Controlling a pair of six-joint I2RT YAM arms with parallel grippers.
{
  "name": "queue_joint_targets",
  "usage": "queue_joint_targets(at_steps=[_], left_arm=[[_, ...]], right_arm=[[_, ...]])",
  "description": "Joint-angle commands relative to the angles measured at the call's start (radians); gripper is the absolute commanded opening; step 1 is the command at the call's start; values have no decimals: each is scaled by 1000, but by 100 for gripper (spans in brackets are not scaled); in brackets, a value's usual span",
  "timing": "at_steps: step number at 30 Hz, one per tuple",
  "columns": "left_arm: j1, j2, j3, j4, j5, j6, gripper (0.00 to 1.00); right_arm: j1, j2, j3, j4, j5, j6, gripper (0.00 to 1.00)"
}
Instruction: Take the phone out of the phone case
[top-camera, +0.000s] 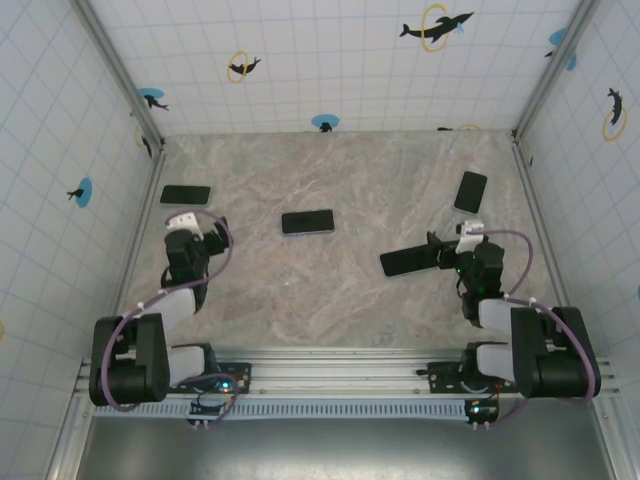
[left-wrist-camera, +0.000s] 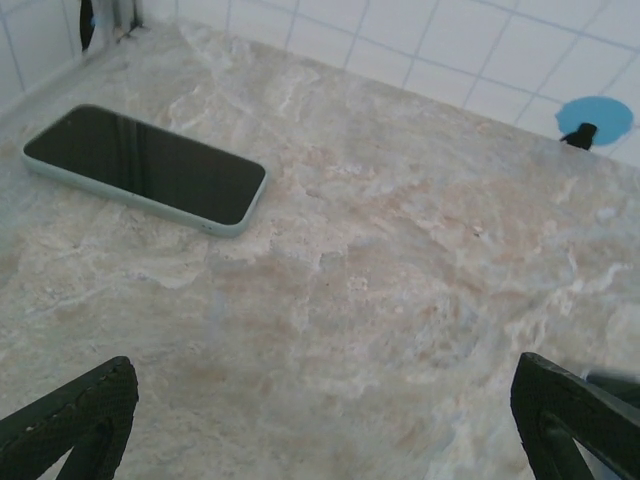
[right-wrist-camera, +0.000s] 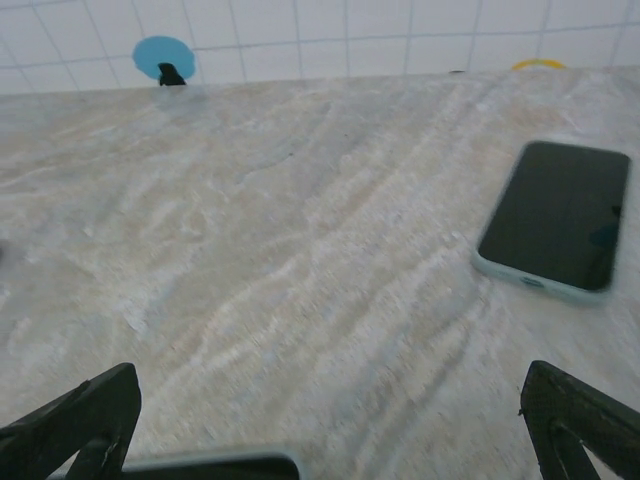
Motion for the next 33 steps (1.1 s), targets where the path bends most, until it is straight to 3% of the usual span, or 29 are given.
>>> queue_joint_targets(at_steps=[1, 6, 15, 22, 25, 33], left_arm=[[-19, 27, 149, -365, -57, -205, 98], [-24, 49, 218, -442, -120, -385, 98], [-23, 179, 434, -632, -358, -582, 98], [-11, 346, 596, -704, -383, -687, 98], [-7, 418, 685, -749, -396, -723, 98], [17, 603, 861, -813, -386, -751, 98]], right_arm=[[41, -31, 130, -176, -68, 21, 100], [107, 3, 312, -360, -160, 19, 100], [246, 90, 554, -583, -235, 25, 100], [322, 152, 665, -646, -238, 77, 100], [347, 166, 694, -651, -303, 87, 100], [394, 170, 723, -677, -320, 86, 100]])
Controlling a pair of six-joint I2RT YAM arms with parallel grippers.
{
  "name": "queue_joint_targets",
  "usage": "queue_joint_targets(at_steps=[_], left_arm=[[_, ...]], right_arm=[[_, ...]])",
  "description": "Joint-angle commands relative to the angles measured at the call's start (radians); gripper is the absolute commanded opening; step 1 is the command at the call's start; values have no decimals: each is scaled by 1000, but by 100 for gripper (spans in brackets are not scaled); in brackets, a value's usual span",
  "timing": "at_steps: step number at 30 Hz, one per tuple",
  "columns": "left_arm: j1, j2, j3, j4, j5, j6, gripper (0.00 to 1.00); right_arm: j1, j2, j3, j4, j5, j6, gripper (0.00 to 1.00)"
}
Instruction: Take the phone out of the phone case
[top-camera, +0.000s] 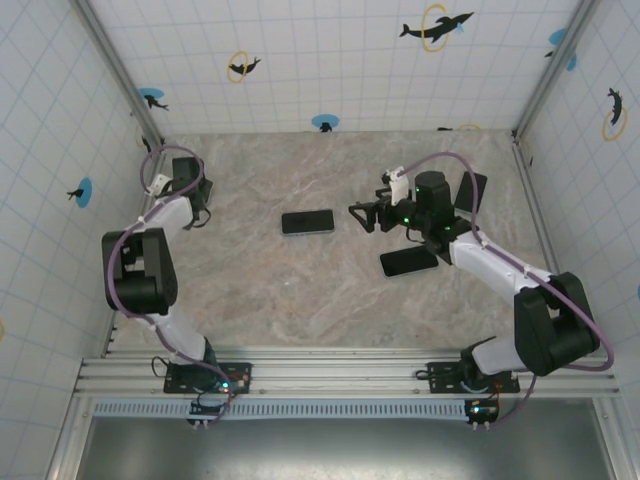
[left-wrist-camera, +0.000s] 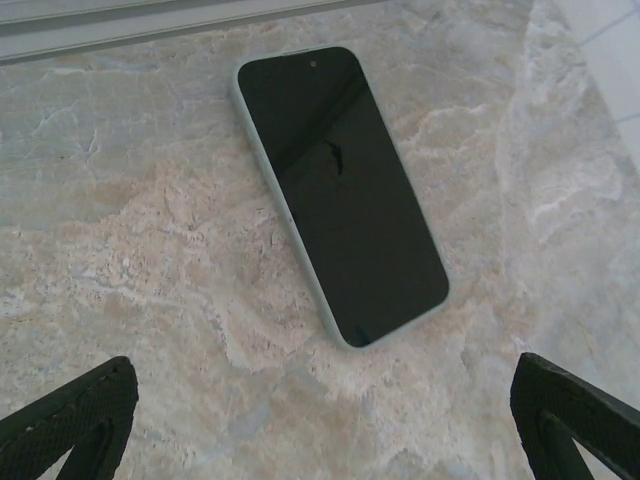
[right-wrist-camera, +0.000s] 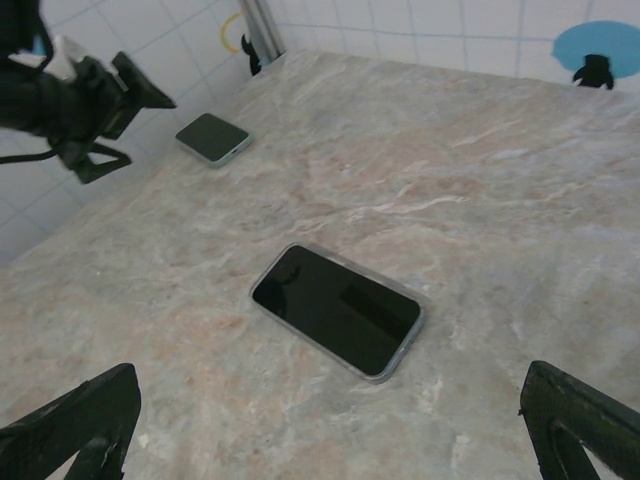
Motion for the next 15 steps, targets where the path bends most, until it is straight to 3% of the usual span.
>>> queue_joint_targets(at_steps=[1, 15], left_arm=[[15, 70, 87, -79, -13, -31, 98], [36, 281, 339, -257, -65, -62, 98]], right_arm=[[10, 11, 54, -39, -22, 7, 100], [13, 79, 80, -73, -22, 7, 100]])
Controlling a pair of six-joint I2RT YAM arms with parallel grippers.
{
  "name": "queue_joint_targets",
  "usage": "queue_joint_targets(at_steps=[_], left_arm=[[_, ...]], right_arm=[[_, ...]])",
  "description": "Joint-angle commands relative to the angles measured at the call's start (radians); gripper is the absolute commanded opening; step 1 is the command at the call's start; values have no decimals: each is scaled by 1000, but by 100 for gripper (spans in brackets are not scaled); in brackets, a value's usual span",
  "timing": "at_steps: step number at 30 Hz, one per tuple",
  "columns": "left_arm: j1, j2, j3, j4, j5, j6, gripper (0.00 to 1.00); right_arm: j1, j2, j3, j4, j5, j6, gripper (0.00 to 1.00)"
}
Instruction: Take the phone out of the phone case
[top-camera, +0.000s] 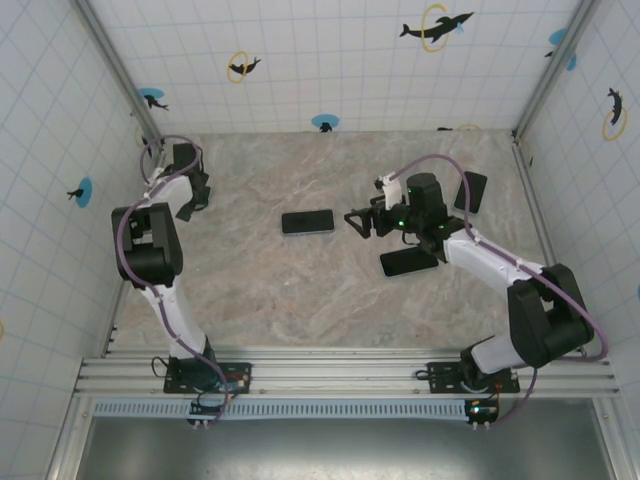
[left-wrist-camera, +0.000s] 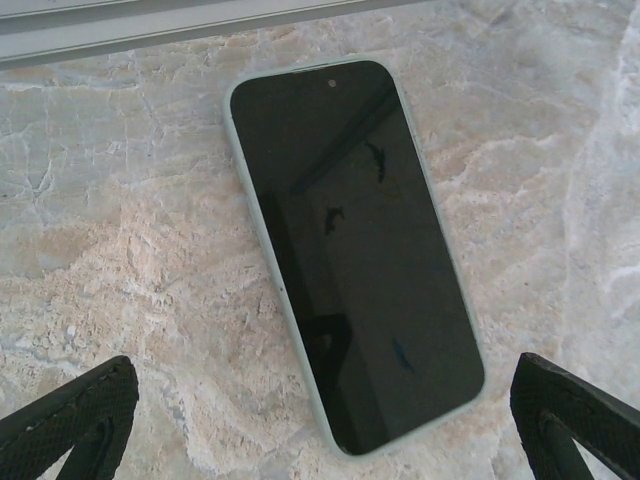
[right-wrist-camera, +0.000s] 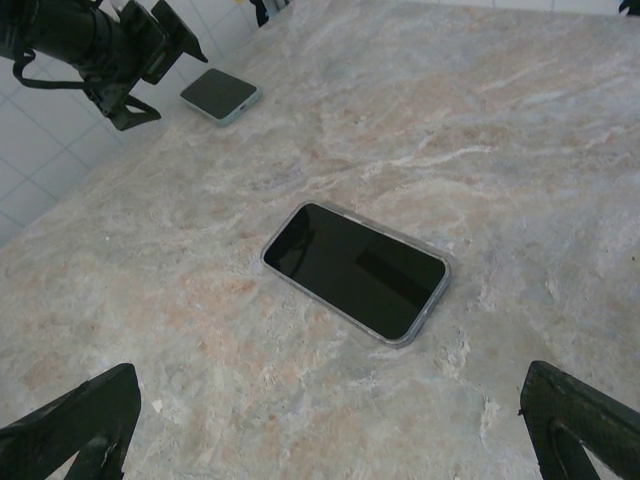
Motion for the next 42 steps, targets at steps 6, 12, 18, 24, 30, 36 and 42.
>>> queue_joint_targets(at_steps=[6, 12, 18, 24, 30, 36, 42], left_arm=[[7, 118, 159, -133, -55, -12, 98], [9, 193, 246, -186, -41, -23, 98], [10, 232, 307, -221, -48, -13, 98], [13, 282, 365, -258, -47, 10, 98], [12, 313, 401, -283, -42, 17, 98], [13, 365, 433, -314, -47, 39, 98], [13, 400, 469, -325, -57, 75, 98]], right_arm=[[-14, 51, 66, -14, -17, 6, 100], [-53, 67, 57, 8, -53, 25, 100], [-93, 80, 38, 69, -97, 64, 100], [-146, 78, 1, 185, -166, 156, 100], [-174, 81, -25, 241, -201, 200, 100], [-194, 95, -53, 306, -234, 254, 100], [-225, 108, -82, 414, -288, 336, 100]])
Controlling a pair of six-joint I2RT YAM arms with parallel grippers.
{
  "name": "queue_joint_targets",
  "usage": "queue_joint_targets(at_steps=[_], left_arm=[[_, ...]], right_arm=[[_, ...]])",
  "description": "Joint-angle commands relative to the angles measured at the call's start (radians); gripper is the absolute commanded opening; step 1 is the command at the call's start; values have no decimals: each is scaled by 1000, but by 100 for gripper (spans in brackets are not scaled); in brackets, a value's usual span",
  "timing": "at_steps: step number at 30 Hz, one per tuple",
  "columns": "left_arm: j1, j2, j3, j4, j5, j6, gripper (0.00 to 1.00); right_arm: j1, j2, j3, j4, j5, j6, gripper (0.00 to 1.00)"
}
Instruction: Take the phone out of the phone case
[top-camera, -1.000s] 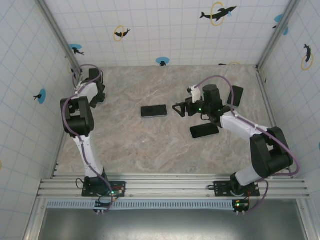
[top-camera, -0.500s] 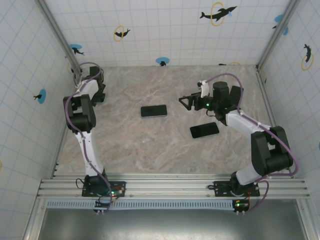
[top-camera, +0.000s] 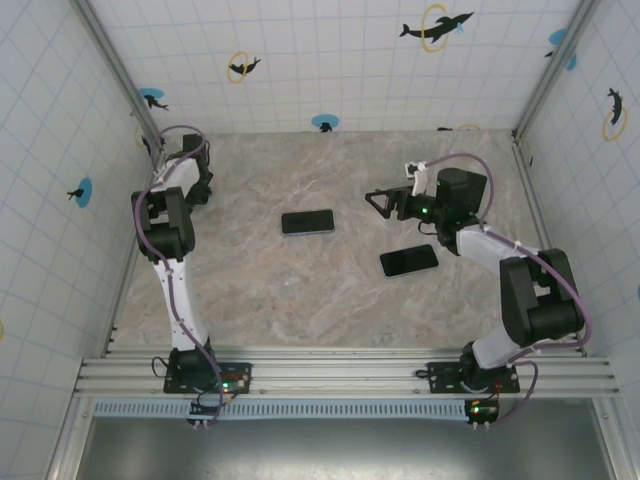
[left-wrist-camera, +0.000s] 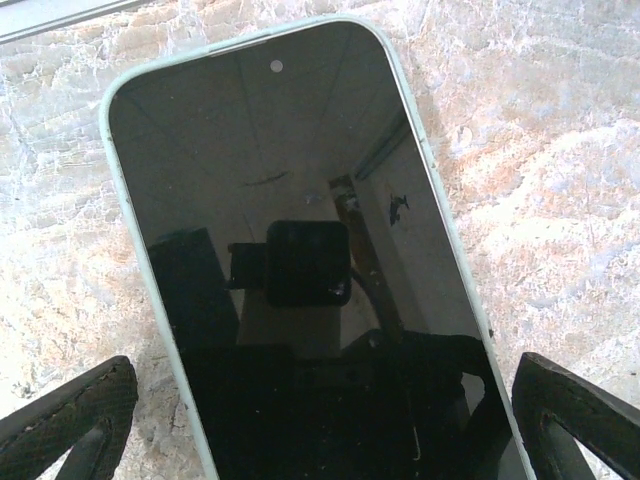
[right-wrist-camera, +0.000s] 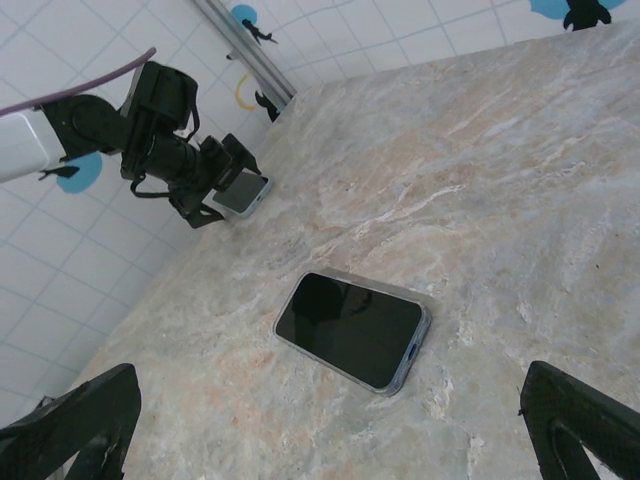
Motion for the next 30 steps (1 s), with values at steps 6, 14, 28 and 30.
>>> queue_joint_targets(at_steps=[6, 14, 28, 30], left_arm=[[12, 116, 99, -120, -1, 38, 98], [8, 57, -7, -80, 46, 21, 98], [-9, -125, -292, -16, 94, 9, 91], [-8, -155, -359, 47, 92, 28, 91]], right_arm=[[-16, 22, -21, 111, -59, 65, 100], [-16, 24, -20, 121, -93, 79, 100], [5, 1, -25, 116, -115, 92, 100], [8, 1, -28, 116, -114, 93, 100]])
